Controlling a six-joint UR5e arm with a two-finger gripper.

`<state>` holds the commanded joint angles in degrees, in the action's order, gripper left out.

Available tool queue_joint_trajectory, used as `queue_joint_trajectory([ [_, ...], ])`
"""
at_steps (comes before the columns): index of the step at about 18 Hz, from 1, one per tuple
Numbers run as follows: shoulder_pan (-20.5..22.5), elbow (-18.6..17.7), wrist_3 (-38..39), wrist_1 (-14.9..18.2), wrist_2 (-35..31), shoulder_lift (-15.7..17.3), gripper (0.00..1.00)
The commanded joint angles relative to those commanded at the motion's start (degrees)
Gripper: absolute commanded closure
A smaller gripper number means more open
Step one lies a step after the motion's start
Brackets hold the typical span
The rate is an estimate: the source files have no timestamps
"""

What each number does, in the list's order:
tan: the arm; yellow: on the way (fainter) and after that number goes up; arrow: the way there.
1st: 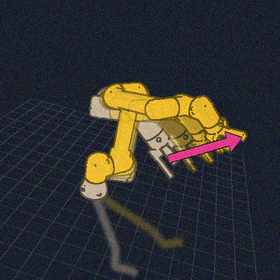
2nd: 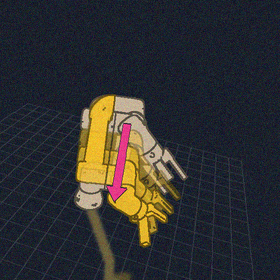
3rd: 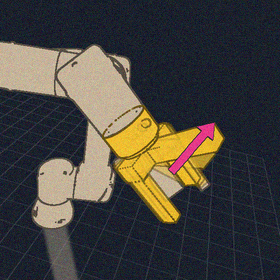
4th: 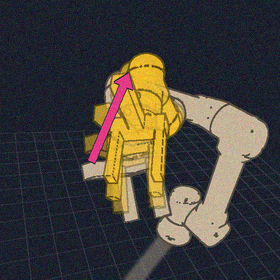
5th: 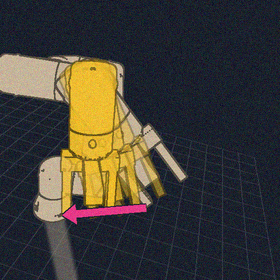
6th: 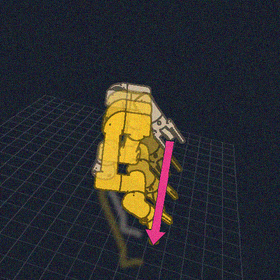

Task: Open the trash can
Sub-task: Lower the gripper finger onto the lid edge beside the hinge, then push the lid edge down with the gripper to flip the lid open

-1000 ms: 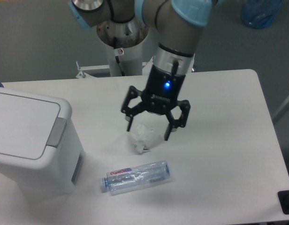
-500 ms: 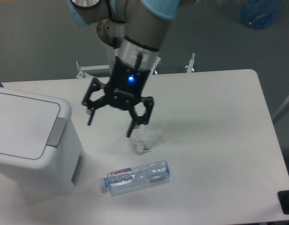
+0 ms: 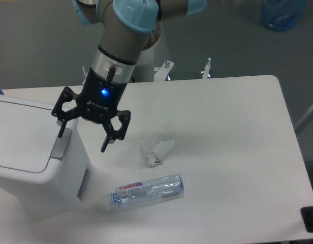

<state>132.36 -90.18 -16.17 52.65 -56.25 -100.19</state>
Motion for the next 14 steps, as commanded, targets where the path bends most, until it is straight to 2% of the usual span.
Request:
queue_joint_trajectory([
  [10, -0.53, -1.58, 0.09, 0.09, -0.09, -0.88, 0.00],
  [14, -1.23, -1.76, 0.09, -0.09, -3.25, -1.06, 0.00],
])
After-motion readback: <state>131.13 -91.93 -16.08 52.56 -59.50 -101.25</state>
